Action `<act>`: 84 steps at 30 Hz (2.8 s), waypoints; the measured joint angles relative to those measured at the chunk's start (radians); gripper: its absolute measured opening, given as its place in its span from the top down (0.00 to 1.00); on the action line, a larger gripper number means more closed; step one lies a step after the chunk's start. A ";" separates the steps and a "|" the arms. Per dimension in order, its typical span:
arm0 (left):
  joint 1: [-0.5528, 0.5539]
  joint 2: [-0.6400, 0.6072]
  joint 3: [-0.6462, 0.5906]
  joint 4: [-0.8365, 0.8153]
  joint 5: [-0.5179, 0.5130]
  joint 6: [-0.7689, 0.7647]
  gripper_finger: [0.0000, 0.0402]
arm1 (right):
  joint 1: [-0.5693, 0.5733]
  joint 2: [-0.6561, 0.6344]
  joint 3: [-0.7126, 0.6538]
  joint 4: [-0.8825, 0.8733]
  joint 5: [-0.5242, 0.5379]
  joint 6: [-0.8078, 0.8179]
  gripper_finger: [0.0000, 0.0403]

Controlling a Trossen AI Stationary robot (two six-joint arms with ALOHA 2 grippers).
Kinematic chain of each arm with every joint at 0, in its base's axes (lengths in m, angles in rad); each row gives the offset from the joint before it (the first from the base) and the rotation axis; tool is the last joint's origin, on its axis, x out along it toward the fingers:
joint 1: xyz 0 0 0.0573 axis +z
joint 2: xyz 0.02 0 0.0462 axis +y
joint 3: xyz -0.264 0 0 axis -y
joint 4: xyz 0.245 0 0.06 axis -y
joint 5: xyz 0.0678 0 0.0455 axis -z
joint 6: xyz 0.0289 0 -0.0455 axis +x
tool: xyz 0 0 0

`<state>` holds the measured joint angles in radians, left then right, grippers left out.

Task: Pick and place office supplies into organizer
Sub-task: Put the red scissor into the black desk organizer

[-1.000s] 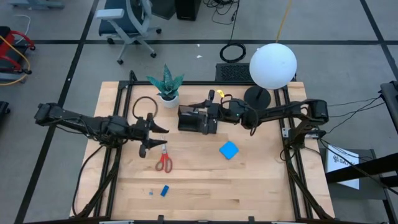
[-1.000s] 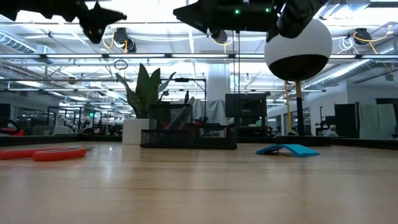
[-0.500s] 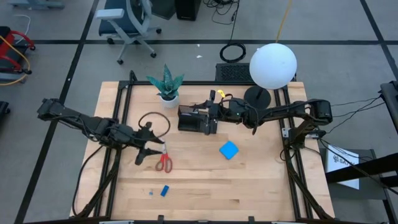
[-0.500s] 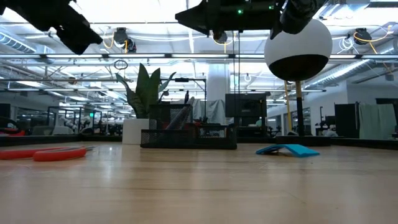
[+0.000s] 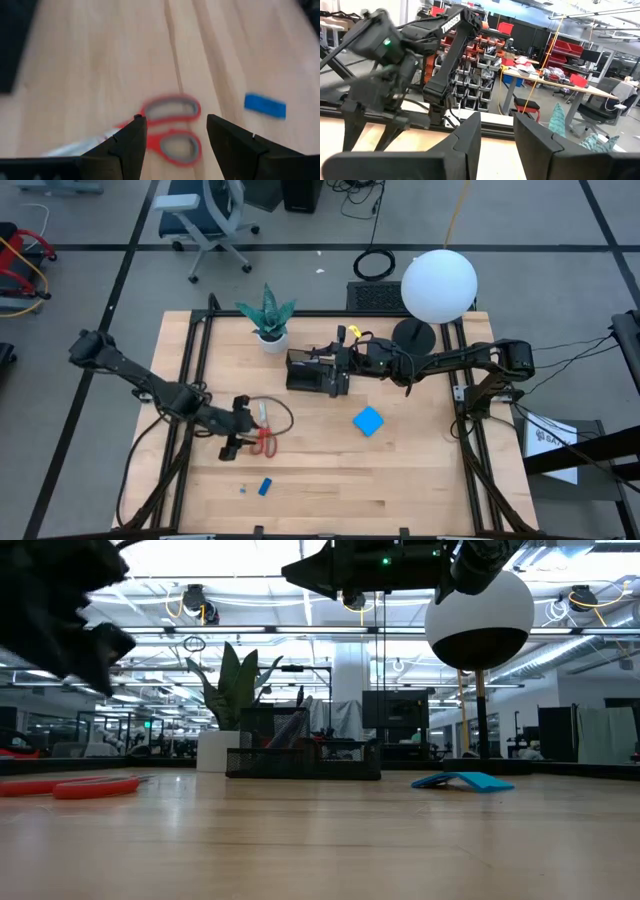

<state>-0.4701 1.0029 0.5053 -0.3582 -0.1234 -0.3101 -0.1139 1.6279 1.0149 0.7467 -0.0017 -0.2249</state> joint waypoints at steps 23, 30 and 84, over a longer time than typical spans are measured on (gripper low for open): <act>-0.170 0.443 0.141 -0.057 -0.039 -0.102 0.47 | 0.000 0.001 0.000 -0.004 0.000 0.000 0.74; -0.171 0.531 0.153 -0.120 -0.016 -0.191 0.47 | 0.000 0.001 0.000 -0.011 0.000 0.002 0.74; -0.144 0.538 0.280 -0.140 0.019 -0.269 0.96 | 0.064 -0.118 0.000 -0.194 0.070 -0.156 0.74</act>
<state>-0.6140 1.5406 0.7849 -0.4980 -0.1043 -0.5786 -0.0501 1.5096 1.0145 0.5531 0.0688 -0.3811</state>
